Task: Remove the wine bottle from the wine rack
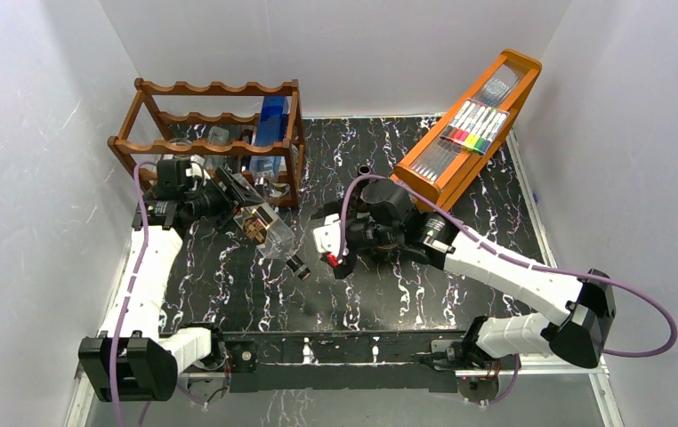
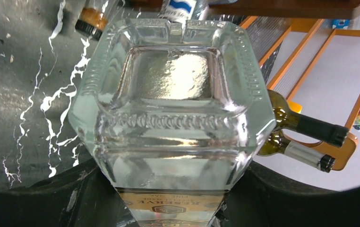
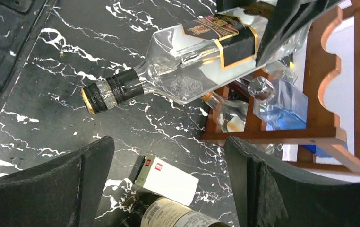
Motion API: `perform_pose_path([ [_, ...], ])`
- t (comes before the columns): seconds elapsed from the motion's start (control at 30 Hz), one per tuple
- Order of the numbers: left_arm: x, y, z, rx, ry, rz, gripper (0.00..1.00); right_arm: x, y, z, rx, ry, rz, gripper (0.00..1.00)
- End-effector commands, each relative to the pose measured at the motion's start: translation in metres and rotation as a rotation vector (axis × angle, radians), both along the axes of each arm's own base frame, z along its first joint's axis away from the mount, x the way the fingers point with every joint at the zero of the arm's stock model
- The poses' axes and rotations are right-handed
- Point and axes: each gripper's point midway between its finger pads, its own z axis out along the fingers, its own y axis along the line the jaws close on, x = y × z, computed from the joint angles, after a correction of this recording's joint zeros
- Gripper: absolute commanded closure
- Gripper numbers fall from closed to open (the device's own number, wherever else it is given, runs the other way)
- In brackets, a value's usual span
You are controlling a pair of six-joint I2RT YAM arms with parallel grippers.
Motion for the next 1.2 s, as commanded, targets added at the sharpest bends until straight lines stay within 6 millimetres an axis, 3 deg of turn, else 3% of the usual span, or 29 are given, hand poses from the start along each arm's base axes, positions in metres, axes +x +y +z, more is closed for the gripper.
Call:
perform_pose_path([
  [0.0,-0.007,-0.021,0.029,-0.134,-0.089,-0.081,1.00,-0.005,0.010,0.013,0.057,-0.149,0.105,0.02],
  [0.13,-0.012,-0.027,0.019,-0.172,-0.047,-0.106,1.00,-0.004,0.012,-0.003,0.018,-0.191,0.133,0.06],
  [0.27,-0.020,-0.034,0.003,-0.220,0.029,-0.131,1.00,-0.021,0.016,-0.010,0.035,-0.312,0.227,0.10],
  [0.43,-0.029,-0.043,-0.015,-0.280,0.125,-0.173,1.00,-0.038,0.021,-0.027,0.006,-0.319,0.317,0.16],
  [0.63,-0.039,-0.051,-0.031,-0.335,0.224,-0.202,1.00,-0.058,0.030,-0.035,0.047,-0.355,0.377,0.13],
  [0.77,-0.041,-0.057,-0.031,-0.354,0.252,-0.218,1.00,-0.055,0.030,-0.049,0.005,-0.361,0.363,0.13],
  [1.0,-0.047,-0.069,-0.038,-0.376,0.300,-0.265,1.00,-0.073,0.036,-0.047,0.068,-0.353,0.423,0.15],
  [1.1,-0.049,-0.072,-0.042,-0.374,0.318,-0.276,1.00,-0.084,0.043,-0.037,0.144,-0.335,0.451,0.28],
  [1.17,-0.050,-0.074,-0.044,-0.375,0.326,-0.284,1.00,-0.088,0.047,-0.031,0.187,-0.324,0.465,0.29],
])
